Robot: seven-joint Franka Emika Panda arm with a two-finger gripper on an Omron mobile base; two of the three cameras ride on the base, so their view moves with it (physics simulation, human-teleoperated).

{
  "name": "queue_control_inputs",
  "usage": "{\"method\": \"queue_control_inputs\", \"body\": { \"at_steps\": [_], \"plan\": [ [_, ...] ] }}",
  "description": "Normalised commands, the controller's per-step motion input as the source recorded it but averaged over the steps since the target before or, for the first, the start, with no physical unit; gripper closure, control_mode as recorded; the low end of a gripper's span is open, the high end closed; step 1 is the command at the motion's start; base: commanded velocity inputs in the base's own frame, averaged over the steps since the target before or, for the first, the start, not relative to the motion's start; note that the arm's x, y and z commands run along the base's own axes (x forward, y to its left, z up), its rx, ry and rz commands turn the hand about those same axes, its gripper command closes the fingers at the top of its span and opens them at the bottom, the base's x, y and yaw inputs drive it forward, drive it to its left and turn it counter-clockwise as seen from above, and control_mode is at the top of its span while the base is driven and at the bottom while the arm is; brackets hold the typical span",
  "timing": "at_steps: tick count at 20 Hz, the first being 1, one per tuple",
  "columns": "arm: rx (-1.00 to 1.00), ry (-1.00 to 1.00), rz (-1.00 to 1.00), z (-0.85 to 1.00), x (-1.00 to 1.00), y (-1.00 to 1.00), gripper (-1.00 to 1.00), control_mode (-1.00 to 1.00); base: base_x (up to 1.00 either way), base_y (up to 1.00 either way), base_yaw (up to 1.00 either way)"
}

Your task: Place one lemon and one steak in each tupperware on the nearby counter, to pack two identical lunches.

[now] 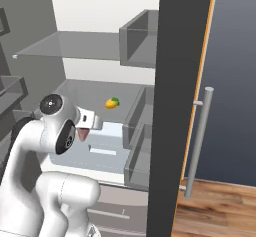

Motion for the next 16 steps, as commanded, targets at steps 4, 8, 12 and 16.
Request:
{"method": "queue_control_inputs", "body": {
  "at_steps": [4, 8, 12, 16],
  "plan": [
    [0.00, 0.00, 0.03, 0.84, -0.93, 0.00, 1.00, -1.00, 0.00, 0.00, 0.00],
    [0.00, 0.00, 0.01, 0.94, -0.72, 0.00, 1.00, -1.00, 0.00, 0.00, 0.00],
    [0.00, 0.00, 0.00, 0.60, -0.65, 0.00, 1.00, -1.00, 0.00, 0.00, 0.00],
    [0.00, -0.02, 0.00, 0.12, -0.94, 0.00, 1.00, -1.00, 0.00, 0.00, 0.00]
  ]
}}
